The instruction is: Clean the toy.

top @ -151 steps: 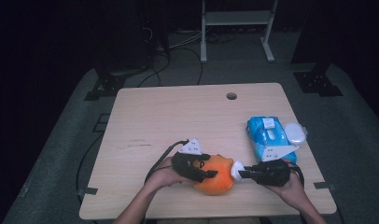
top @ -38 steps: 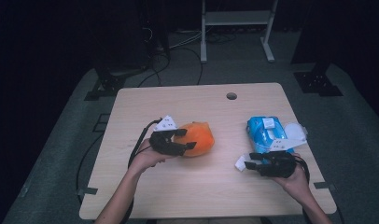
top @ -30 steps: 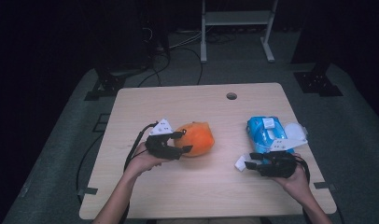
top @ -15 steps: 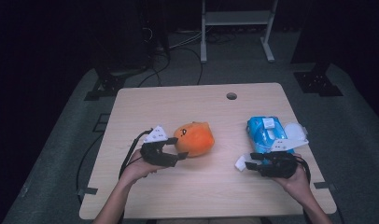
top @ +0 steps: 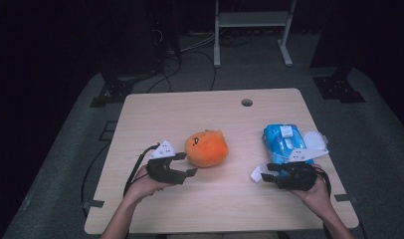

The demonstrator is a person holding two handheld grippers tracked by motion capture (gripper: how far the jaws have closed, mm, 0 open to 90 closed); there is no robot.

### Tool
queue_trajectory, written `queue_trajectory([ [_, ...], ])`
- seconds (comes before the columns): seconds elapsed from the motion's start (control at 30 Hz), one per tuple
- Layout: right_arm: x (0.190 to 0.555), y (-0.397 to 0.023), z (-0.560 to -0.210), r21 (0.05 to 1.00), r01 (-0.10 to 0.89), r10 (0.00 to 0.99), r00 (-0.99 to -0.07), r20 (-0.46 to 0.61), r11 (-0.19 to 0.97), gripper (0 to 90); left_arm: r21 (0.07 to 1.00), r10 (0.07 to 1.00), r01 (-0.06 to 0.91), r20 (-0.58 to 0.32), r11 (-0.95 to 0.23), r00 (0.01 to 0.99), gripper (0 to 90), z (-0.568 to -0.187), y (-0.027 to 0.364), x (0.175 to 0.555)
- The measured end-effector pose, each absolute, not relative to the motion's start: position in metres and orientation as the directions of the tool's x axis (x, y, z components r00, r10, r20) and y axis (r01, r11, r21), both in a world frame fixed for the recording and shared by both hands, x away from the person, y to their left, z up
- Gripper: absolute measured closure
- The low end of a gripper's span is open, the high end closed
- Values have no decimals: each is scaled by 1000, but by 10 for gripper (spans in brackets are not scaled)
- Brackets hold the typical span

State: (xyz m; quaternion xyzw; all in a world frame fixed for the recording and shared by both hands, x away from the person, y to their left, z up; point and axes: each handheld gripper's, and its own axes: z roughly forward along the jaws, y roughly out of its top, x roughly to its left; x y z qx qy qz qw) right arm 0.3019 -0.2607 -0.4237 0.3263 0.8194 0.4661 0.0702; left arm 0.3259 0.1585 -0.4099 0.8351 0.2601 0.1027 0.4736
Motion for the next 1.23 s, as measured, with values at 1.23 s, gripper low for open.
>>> queue_trajectory([
  [1.23, 301, -257, -429, 801, 474, 595, -781, 191, 365, 471, 826, 551, 375, -95, -421, 829, 196, -448, 172, 303],
])
